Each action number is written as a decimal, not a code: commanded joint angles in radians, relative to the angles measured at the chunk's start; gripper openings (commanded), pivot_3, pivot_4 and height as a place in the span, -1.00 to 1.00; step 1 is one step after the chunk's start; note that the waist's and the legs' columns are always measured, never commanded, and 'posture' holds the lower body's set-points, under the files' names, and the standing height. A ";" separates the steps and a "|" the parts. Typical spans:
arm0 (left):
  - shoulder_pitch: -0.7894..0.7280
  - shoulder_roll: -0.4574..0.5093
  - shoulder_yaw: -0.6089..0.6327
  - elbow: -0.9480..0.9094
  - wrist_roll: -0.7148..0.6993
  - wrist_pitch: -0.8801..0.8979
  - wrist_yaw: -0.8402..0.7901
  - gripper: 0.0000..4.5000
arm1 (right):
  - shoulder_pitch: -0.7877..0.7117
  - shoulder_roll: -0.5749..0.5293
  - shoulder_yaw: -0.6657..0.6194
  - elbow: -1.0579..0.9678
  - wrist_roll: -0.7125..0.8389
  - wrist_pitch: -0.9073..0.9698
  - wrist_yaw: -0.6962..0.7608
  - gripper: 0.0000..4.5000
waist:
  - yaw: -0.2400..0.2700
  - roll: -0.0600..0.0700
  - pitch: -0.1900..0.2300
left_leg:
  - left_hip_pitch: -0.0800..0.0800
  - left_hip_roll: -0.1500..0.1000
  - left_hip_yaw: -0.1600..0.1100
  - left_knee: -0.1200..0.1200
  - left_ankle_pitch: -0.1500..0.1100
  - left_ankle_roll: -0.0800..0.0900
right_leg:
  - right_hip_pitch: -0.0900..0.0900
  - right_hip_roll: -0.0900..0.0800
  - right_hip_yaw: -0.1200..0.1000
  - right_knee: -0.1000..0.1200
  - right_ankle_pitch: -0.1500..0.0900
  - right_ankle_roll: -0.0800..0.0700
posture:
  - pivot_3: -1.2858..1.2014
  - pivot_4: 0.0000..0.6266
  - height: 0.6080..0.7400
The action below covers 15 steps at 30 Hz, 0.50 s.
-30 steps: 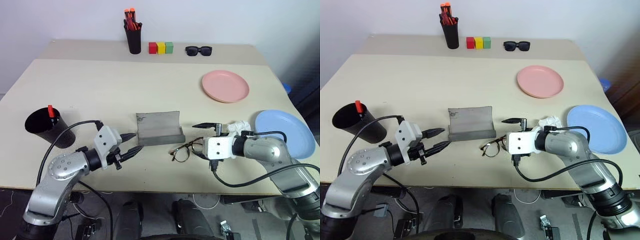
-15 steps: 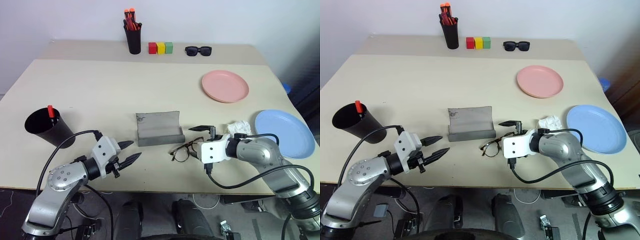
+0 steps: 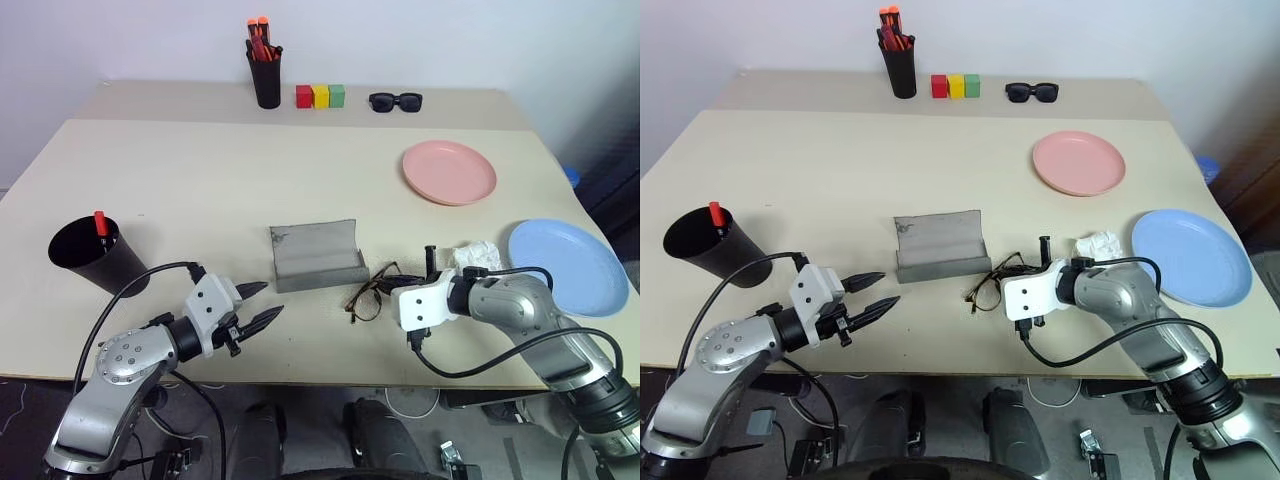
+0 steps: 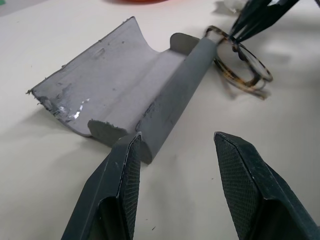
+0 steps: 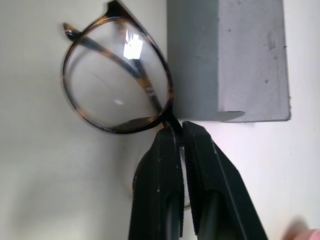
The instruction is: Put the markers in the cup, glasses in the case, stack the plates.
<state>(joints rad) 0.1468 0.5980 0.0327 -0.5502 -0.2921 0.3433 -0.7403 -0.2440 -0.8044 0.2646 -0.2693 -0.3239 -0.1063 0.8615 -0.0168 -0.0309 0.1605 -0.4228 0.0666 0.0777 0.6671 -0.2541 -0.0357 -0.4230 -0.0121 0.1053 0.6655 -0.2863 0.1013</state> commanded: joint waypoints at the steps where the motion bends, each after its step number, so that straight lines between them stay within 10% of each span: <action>1: 0.006 -0.001 0.002 -0.015 -0.002 -0.016 0.009 0.04 | -0.005 0.001 -0.006 -0.007 -0.004 -0.020 -0.004 -0.98 | 0.000 0.000 0.000 | 0.000 0.000 0.000 0.000 0.000 0.000 | 0.000 0.000 0.000 0.000 0.000 0.000 | 0.03 -0.52 0.78; 15: 0.023 -0.011 0.037 0.014 0.005 -0.050 0.051 0.04 | -0.052 -0.028 -0.115 -0.127 0.172 0.167 0.112 -0.98 | 0.000 0.000 0.000 | 0.000 0.000 0.000 0.000 0.000 0.000 | 0.000 0.000 0.000 0.000 0.000 0.000 | 0.03 -0.52 0.78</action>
<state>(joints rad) 0.1641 0.5900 0.0426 -0.5368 -0.2919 0.3229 -0.7016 -0.2584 -0.8246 0.2112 -0.3288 -0.2150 -0.0018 0.9513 -0.0165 -0.0307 0.1606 -0.4225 0.0667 0.0777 0.6672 -0.2541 -0.0357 -0.4227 -0.0123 0.1054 0.6657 -0.2863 0.1013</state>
